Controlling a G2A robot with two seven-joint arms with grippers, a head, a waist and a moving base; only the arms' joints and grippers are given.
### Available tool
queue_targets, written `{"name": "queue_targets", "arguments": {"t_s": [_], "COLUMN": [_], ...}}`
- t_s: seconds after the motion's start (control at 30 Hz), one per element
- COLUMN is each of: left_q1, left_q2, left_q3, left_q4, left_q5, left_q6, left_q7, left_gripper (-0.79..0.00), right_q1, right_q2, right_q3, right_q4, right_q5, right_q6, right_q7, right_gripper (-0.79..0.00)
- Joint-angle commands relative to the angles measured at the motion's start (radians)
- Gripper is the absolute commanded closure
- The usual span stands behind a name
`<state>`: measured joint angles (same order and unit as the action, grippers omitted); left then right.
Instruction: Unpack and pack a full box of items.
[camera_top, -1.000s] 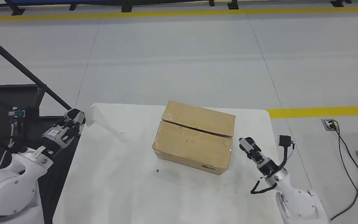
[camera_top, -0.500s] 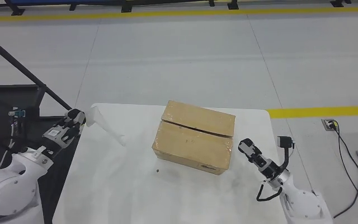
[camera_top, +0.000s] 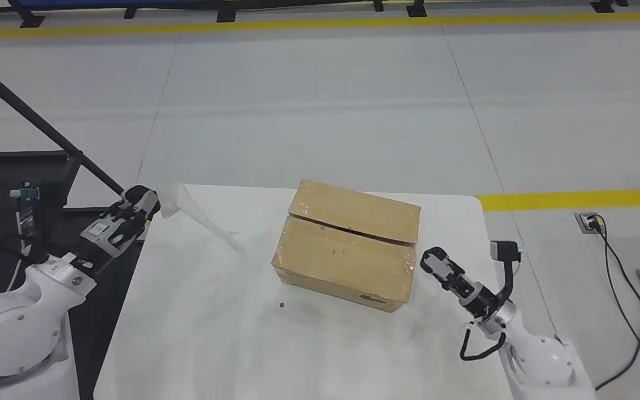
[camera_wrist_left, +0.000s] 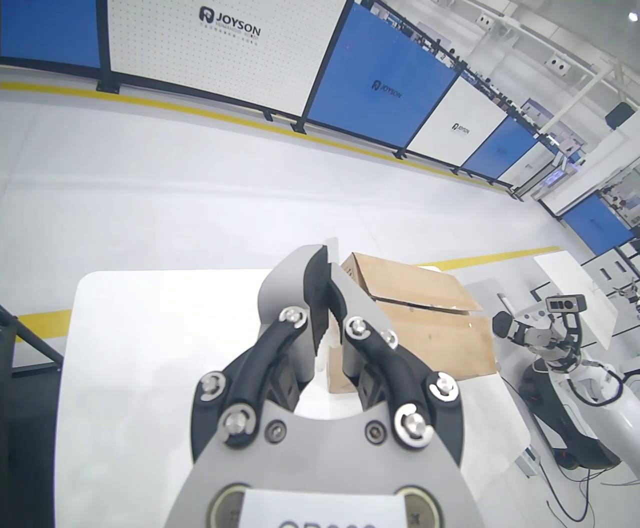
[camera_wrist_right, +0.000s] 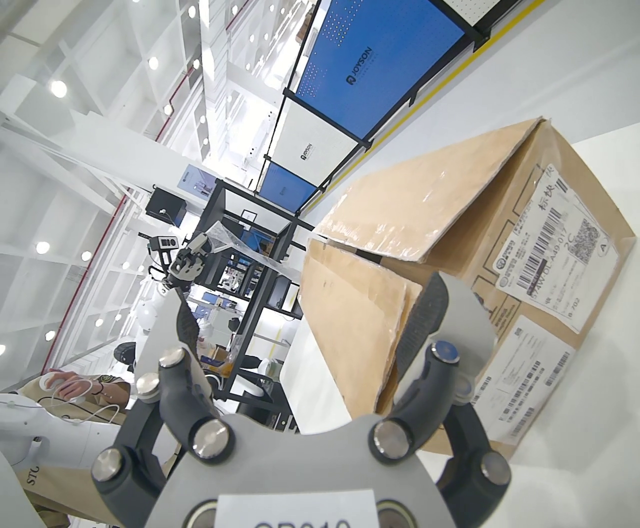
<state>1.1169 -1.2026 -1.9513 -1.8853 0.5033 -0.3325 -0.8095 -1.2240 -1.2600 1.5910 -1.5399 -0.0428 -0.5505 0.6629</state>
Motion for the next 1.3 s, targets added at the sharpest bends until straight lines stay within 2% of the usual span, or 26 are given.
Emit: {"name": "queue_targets", "arguments": {"t_s": [0.0,0.17,0.33,0.6,0.67,0.9,1.13,1.27], "left_q1": [0.0,0.0,0.0,0.0,0.0,0.0,0.0,0.0], "left_q2": [0.0,0.0,0.0,0.0,0.0,0.0,0.0,0.0], "left_q3": [0.0,0.0,0.0,0.0,0.0,0.0,0.0,0.0], "left_q4": [0.0,0.0,0.0,0.0,0.0,0.0,0.0,0.0], "left_q5": [0.0,0.0,0.0,0.0,0.0,0.0,0.0,0.0], "left_q6": [0.0,0.0,0.0,0.0,0.0,0.0,0.0,0.0], "left_q7": [0.0,0.0,0.0,0.0,0.0,0.0,0.0,0.0], "left_gripper": [0.0,0.0,0.0,0.0,0.0,0.0,0.0,0.0], "right_q1": [0.019,0.067,0.093,0.068,0.044,-0.062,-0.083,-0.062], "right_q2": [0.001,0.003,0.009,0.033,0.047,0.104,0.132,0.126], "right_q3": [-0.009,-0.038,-0.061,-0.072,-0.076,-0.104,-0.143,-0.175], "right_q4": [0.018,0.061,0.091,0.051,-0.012,-0.17,-0.137,-0.109], "right_q5": [-0.012,-0.033,0.037,0.312,0.335,0.198,0.024,-0.1], "right_q6": [0.009,0.031,-0.013,-0.174,-0.166,-0.169,-0.186,-0.079], "right_q7": [-0.004,-0.01,0.073,0.388,0.44,0.438,0.4,0.282], "right_gripper": [-0.785,-0.785,-0.785,-0.785,-0.785,-0.785,-0.785,-0.785]}}
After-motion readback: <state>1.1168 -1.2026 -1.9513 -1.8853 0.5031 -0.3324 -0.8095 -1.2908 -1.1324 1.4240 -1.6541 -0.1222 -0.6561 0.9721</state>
